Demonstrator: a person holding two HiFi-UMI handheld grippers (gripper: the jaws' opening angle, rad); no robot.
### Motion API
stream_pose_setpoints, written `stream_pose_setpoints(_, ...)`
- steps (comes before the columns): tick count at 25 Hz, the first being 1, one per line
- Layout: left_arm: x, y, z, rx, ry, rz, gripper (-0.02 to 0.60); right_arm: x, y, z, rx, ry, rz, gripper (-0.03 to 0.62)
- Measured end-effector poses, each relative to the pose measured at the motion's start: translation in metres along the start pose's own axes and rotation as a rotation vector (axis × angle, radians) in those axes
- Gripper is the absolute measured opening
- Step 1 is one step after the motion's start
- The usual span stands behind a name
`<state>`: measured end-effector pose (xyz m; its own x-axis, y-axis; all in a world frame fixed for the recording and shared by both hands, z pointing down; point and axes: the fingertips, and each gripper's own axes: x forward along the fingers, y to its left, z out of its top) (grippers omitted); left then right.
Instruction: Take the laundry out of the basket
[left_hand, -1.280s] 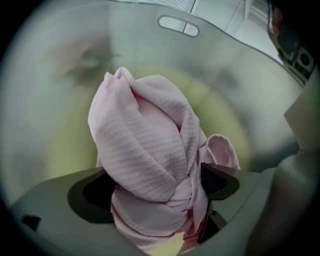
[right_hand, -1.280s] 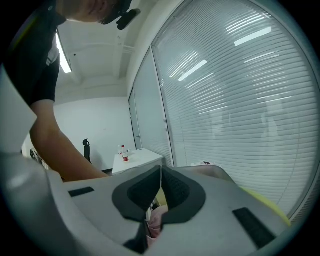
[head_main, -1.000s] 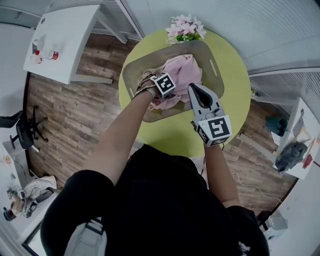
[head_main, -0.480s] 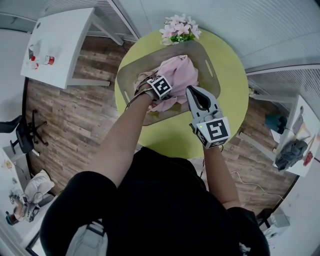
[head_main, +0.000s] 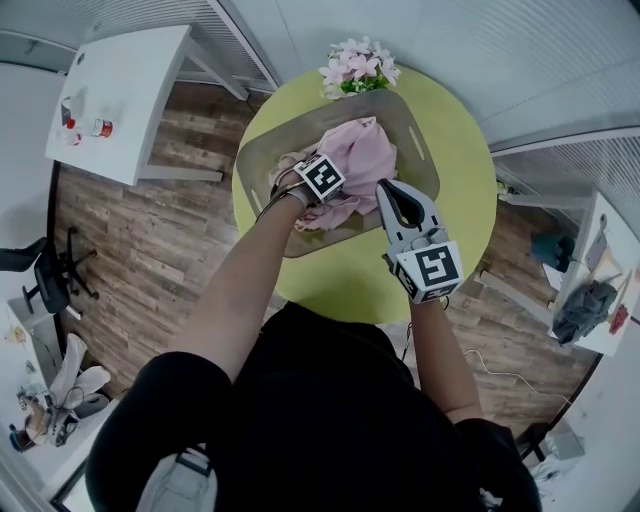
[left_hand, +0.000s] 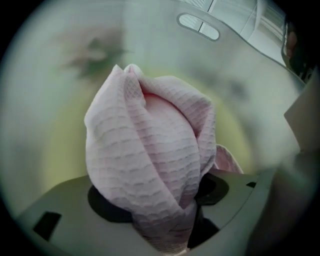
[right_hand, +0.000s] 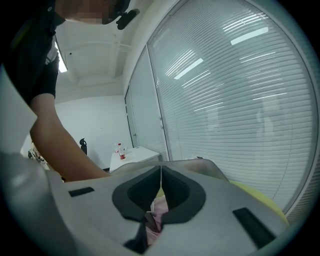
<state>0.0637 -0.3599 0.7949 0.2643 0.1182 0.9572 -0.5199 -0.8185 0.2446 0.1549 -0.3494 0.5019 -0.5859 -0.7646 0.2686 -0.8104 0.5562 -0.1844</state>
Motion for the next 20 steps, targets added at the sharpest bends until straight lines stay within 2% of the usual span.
stream_pose_setpoints(4, -0.022, -0.001, 0.025, 0.057, -0.126, 0.028, 0.328, -0.001, 0.004, 0.001, -0.002, -0.009, -0.003, 0.025)
stream_pose_setpoints(7, -0.042, -0.01, 0.024, 0.03, -0.151, 0.029, 0.327, -0.003, 0.009, 0.003, -0.004, -0.011, -0.006, 0.025)
stream_pose_setpoints(16, -0.116, -0.028, 0.062, 0.091, -0.367, 0.081, 0.324, -0.007, 0.02, 0.013, -0.019, -0.035, -0.03, 0.025)
stream_pose_setpoints(20, -0.144, -0.039, 0.065, 0.107, -0.411, 0.087, 0.324, -0.011, 0.026, 0.018, -0.025, -0.046, -0.044, 0.025)
